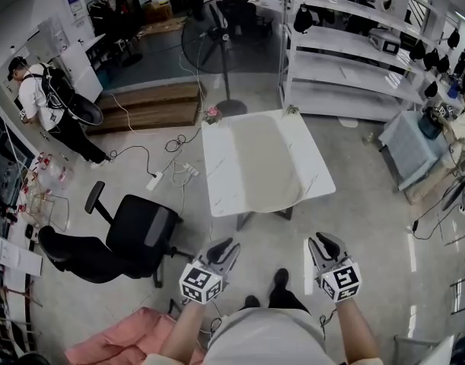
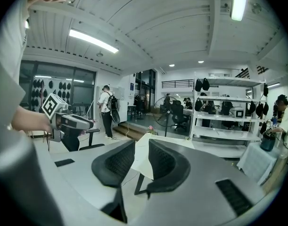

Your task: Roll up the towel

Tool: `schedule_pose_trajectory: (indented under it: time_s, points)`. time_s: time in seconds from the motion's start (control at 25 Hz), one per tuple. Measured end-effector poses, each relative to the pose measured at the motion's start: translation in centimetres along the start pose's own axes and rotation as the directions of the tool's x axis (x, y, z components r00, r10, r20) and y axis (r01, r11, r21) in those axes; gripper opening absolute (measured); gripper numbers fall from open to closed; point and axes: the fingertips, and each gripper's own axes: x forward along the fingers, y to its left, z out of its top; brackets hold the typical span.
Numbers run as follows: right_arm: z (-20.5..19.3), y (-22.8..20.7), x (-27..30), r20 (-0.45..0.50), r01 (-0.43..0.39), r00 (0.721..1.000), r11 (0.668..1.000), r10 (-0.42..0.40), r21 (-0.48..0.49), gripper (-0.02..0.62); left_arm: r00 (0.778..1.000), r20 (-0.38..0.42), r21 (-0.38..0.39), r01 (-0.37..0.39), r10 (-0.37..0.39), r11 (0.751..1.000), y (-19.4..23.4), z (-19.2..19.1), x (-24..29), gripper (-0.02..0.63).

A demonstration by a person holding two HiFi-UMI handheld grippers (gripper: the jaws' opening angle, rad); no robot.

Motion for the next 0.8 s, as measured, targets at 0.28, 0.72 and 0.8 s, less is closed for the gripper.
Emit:
schedule_pose_trajectory:
  time_s: [0.28,0.72,0.8]
  points:
    - [-0.2,-2.2,2.8,-0.012,-0.016,1.000,1.000,0.016,-0.017,0.104,1.000,-0.008,-0.009,-0.001,0.001,1.000,1.4,0.1,2.8,0.115]
    - [-1.7,-9.5,9.7,-0.052,-0.078,0.995,0.997,0.079,0.018,0.103,0.999,-0.047,-0.023,-0.026,0.025,0.999,4.3,0.8,11.2,0.114]
    - [-1.9,-10.9,11.1,-0.056,-0.098,0.993,0.995,0.099,0.025,0.101,0.998,-0.054,-0.024,-0.032,0.031,0.999,4.8,0.9,12.8,0.114]
